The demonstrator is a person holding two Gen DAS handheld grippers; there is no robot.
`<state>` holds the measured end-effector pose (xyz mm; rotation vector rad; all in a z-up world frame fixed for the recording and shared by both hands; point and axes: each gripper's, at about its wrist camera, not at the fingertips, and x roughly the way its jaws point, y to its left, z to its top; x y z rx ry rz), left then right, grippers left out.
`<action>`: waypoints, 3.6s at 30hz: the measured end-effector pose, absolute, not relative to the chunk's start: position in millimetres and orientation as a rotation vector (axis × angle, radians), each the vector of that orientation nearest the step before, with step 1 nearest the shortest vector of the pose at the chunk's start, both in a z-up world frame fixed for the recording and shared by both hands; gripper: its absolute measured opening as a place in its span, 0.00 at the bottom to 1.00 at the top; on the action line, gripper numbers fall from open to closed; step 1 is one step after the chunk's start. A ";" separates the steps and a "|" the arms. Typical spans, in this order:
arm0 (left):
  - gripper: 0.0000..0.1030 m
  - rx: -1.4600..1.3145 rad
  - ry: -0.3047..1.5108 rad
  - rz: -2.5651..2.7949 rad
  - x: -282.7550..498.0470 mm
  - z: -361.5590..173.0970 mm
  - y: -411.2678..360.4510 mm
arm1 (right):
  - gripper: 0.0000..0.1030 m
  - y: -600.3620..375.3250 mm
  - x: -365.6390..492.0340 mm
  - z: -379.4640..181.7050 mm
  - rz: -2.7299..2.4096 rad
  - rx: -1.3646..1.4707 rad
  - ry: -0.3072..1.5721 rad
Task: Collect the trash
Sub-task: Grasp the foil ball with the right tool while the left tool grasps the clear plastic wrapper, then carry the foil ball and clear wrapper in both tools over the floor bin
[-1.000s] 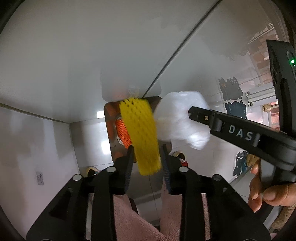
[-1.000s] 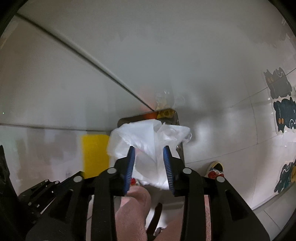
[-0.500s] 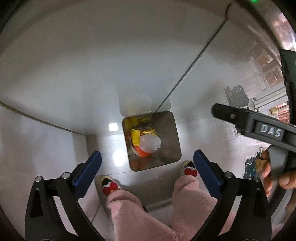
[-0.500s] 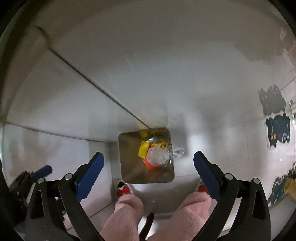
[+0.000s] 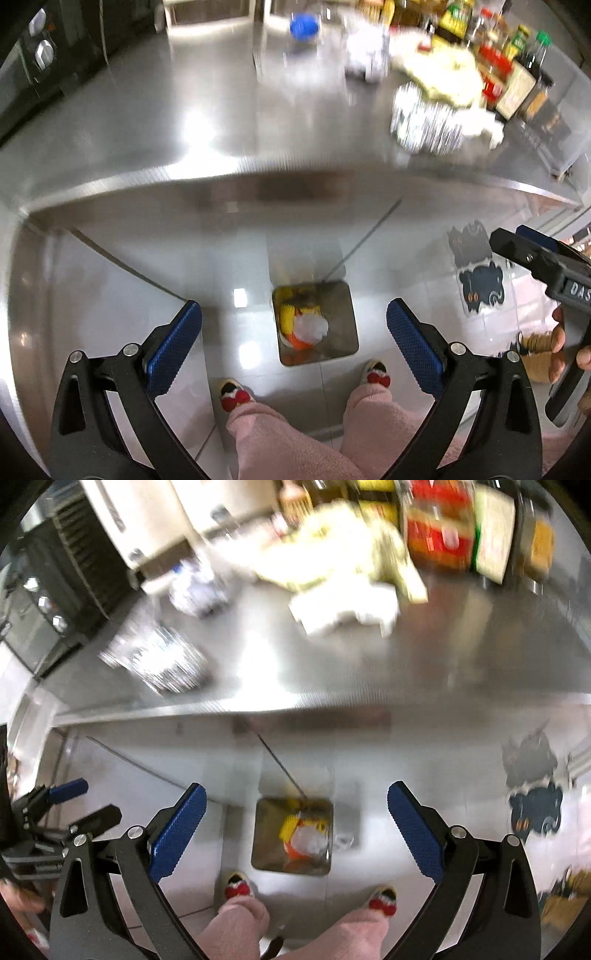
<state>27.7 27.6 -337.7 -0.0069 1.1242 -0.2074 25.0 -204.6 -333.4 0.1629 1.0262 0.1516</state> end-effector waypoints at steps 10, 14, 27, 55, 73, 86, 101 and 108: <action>0.83 -0.020 0.990 -0.166 43.5 -272.9 43.7 | 0.94 -190.1 35.3 -277.0 0.259 0.105 0.889; 0.80 -0.014 0.954 -0.157 58.9 -257.8 50.8 | 0.81 -171.2 47.3 -272.1 0.315 0.062 0.867; 0.79 -0.007 0.958 -0.209 107.6 -251.0 46.2 | 0.66 -136.8 86.5 -306.6 0.350 -0.009 0.938; 0.49 0.020 1.075 -0.296 176.9 -303.8 11.4 | 0.45 -171.0 135.6 -315.9 0.312 0.020 0.950; 0.22 -0.029 1.066 -0.266 152.9 -289.6 26.7 | 0.43 -159.5 130.9 -307.6 0.374 0.040 0.963; 0.22 -0.034 1.031 -0.228 110.0 -268.4 32.5 | 0.43 -162.9 98.0 -287.9 0.390 0.059 0.925; 0.22 -0.034 1.021 -0.237 42.6 -259.5 23.4 | 0.43 -168.9 39.2 -282.6 0.408 0.088 0.927; 0.22 -0.034 1.084 -0.254 11.7 -280.2 18.2 | 0.43 -176.5 15.0 -298.5 0.400 0.109 0.976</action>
